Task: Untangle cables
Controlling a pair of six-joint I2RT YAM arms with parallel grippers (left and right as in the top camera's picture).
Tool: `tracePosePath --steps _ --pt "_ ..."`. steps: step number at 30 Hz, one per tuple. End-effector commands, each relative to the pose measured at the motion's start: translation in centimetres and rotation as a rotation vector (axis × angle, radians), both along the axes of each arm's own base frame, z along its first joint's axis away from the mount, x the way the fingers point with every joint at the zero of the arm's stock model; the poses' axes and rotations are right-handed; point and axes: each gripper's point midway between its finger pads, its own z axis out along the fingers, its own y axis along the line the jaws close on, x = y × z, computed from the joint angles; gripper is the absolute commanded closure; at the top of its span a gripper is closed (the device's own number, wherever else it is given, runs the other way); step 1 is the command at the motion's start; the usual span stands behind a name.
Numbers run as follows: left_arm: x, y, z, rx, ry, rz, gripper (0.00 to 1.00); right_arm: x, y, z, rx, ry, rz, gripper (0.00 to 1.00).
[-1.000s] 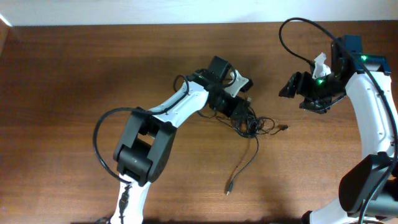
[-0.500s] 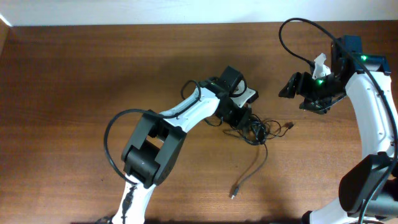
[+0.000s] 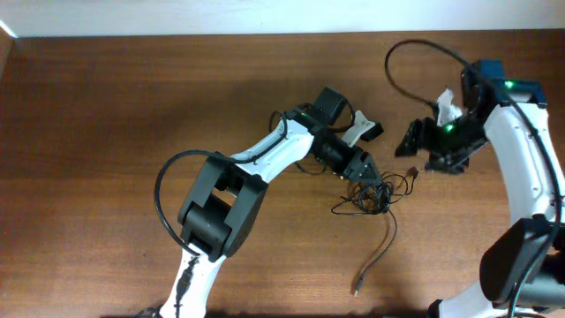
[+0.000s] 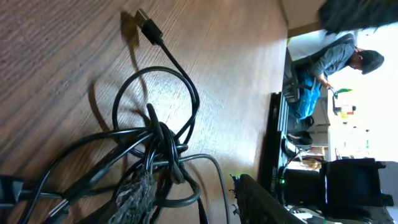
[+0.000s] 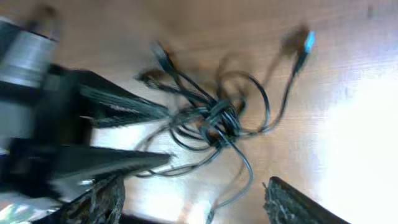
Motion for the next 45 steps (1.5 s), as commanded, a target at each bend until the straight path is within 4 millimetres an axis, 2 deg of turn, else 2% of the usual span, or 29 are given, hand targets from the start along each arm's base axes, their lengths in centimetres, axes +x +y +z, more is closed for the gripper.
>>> tracePosePath --steps 1,3,5,6,10,13,15,17,19,20,21,22,24,25,26,27,28,29,31,32,33,34,35,36,38,42,43,45 --pt "0.3 -0.1 0.4 -0.020 -0.021 -0.011 0.55 -2.1 -0.3 -3.3 -0.034 0.081 0.004 0.35" --pt "1.4 0.3 -1.5 0.118 -0.031 0.084 0.60 -2.1 0.0 -5.0 -0.018 0.088 -0.044 0.40" --pt "3.2 1.7 -3.5 0.294 0.019 0.273 0.69 -1.8 0.7 -5.7 0.027 0.076 -0.073 0.41" --pt "4.1 2.6 -4.4 0.379 0.067 0.391 0.68 -1.7 1.0 -6.3 0.041 0.076 -0.099 0.42" --pt "3.7 3.1 -4.7 0.433 0.164 0.468 0.70 -2.1 3.2 -7.8 0.030 0.087 -0.085 0.46" --pt "3.1 3.5 -5.0 0.459 0.187 0.464 0.75 -2.5 4.7 -9.8 -0.011 0.139 -0.083 0.56" --pt "3.3 3.7 -5.0 0.459 0.186 0.468 0.75 -2.6 4.7 -11.1 -0.027 0.173 -0.090 0.64" --pt "4.2 4.6 -5.0 0.457 0.194 0.493 0.76 -2.7 4.6 -12.1 -0.036 0.192 -0.093 0.71" --pt "5.1 5.5 -5.0 0.455 0.199 0.518 0.78 -2.0 4.9 -12.8 -0.035 0.174 -0.081 0.85" --pt "5.5 6.0 -4.9 0.446 0.200 0.520 0.84 -1.6 5.3 -12.7 -0.024 0.154 -0.072 0.96" --pt "5.9 6.1 -4.3 0.403 0.185 0.483 0.91 -0.8 6.5 -11.4 0.054 0.101 0.014 0.96" --pt "6.2 5.6 -2.5 0.302 0.153 0.400 0.91 -0.1 7.3 -9.8 0.109 0.054 0.074 0.96" --pt "6.8 3.8 4.4 -0.016 0.041 0.182 0.87 1.7 8.9 -3.0 0.201 -0.139 0.212 0.96" --pt "6.6 3.1 8.0 -0.140 -0.003 0.100 0.86 2.1 8.9 0.4 0.198 -0.236 0.260 0.96" --pt "6.5 2.7 11.1 -0.216 -0.044 0.050 0.85 2.1 8.9 1.8 0.196 -0.276 0.271 0.96" --pt "6.6 2.4 13.2 -0.255 -0.069 0.033 0.85 2.2 8.9 3.1 0.194 -0.314 0.274 0.96" --pt "6.6 2.2 14.8 -0.292 -0.091 0.017 0.80 2.2 9.0 3.3 0.195 -0.320 0.274 0.96" --pt "6.7 2.2 15.1 -0.295 -0.097 0.017 0.78 2.2 8.9 3.3 0.194 -0.320 0.275 0.96" --pt "6.3 2.7 13.9 -0.244 -0.098 0.015 0.78 2.4 8.9 3.4 0.194 -0.327 0.275 0.96" --pt "5.9 3.0 12.8 -0.184 -0.101 0.016 0.80 2.5 9.0 3.4 0.194 -0.332 0.275 0.96" --pt "5.6 3.5 10.7 -0.063 -0.122 0.030 0.79 2.5 8.9 3.4 0.193 -0.332 0.275 0.96" --pt "5.6 3.8 9.6 0.010 -0.136 0.043 0.76 2.5 9.0 3.4 0.193 -0.332 0.275 0.96" --pt "6.0 4.3 7.7 0.140 -0.189 0.065 0.58 2.5 9.0 3.4 0.193 -0.332 0.275 0.96" --pt "6.2 4.5 6.7 0.212 -0.228 0.076 0.45 2.5 9.0 3.4 0.193 -0.332 0.275 0.96" --pt "6.2 4.2 6.2 0.248 -0.254 0.073 0.41 2.5 9.0 3.4 0.194 -0.332 0.275 0.96" --pt "6.6 4.7 5.2 0.308 -0.284 0.085 0.39 2.4 9.1 3.5 0.203 -0.331 0.277 0.96" --pt "6.3 3.8 5.9 0.245 -0.265 0.069 0.41 2.4 9.1 3.5 0.205 -0.332 0.276 0.96" --pt "6.6 3.1 6.6 0.194 -0.281 0.066 1.00 2.5 9.0 3.5 0.204 -0.324 0.258 0.96"
